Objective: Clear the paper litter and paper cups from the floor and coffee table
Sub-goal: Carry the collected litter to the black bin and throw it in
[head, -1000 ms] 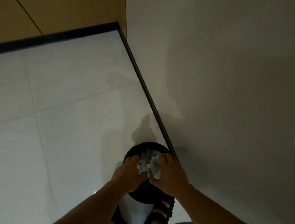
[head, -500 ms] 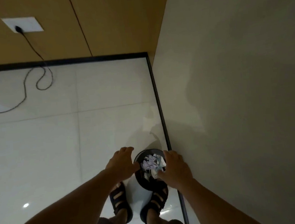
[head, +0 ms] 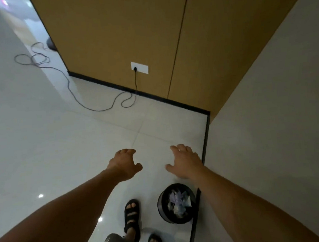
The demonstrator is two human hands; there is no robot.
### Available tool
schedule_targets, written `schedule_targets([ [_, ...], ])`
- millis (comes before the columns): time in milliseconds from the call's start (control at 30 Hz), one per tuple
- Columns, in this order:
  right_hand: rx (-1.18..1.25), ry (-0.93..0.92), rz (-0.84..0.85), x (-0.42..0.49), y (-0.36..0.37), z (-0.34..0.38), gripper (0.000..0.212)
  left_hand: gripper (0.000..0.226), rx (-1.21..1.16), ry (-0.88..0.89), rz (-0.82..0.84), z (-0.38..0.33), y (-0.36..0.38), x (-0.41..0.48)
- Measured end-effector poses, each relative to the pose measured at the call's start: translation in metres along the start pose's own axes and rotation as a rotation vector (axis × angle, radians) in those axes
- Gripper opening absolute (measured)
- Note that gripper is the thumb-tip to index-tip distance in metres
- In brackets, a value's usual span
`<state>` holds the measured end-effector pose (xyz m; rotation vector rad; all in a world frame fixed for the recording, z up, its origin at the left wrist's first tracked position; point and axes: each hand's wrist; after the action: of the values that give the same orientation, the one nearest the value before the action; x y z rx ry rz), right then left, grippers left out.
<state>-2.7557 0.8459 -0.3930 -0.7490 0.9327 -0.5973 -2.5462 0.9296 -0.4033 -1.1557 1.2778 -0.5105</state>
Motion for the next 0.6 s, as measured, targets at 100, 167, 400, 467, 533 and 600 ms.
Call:
schedule_targets([
  [100,-0.086,-0.074,0.038,-0.010,-0.003,0.037,0.082,0.070,-0.065,-0.097,-0.068,0.028,0.002,-0.045],
  [167,-0.159,-0.149,0.075,-0.017,0.003,0.075,0.083,0.069,-0.127,-0.188,-0.126,0.057,-0.002,-0.084],
  [400,-0.359,-0.540,0.146,-0.069,0.077,0.255,0.082,0.069,-0.251,-0.553,-0.262,0.184,0.023,-0.238],
  [467,-0.411,-0.654,0.159,-0.097,0.109,0.306,0.081,0.069,-0.279,-0.648,-0.298,0.219,0.039,-0.287],
  [533,-0.460,-0.760,0.180,-0.129,0.145,0.357,0.080,0.068,-0.321,-0.750,-0.331,0.254,0.057,-0.343],
  [600,-0.509,-0.849,0.200,-0.164,0.184,0.404,0.080,0.068,-0.364,-0.852,-0.364,0.291,0.079,-0.402],
])
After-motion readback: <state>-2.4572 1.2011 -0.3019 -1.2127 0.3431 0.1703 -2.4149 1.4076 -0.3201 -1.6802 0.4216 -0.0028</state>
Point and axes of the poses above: each hand's wrist, its own x-axis towards the middle knuckle, its own y-axis out of the palm, z = x × y, and after that the axes turned 14 degrees about x, right-handed
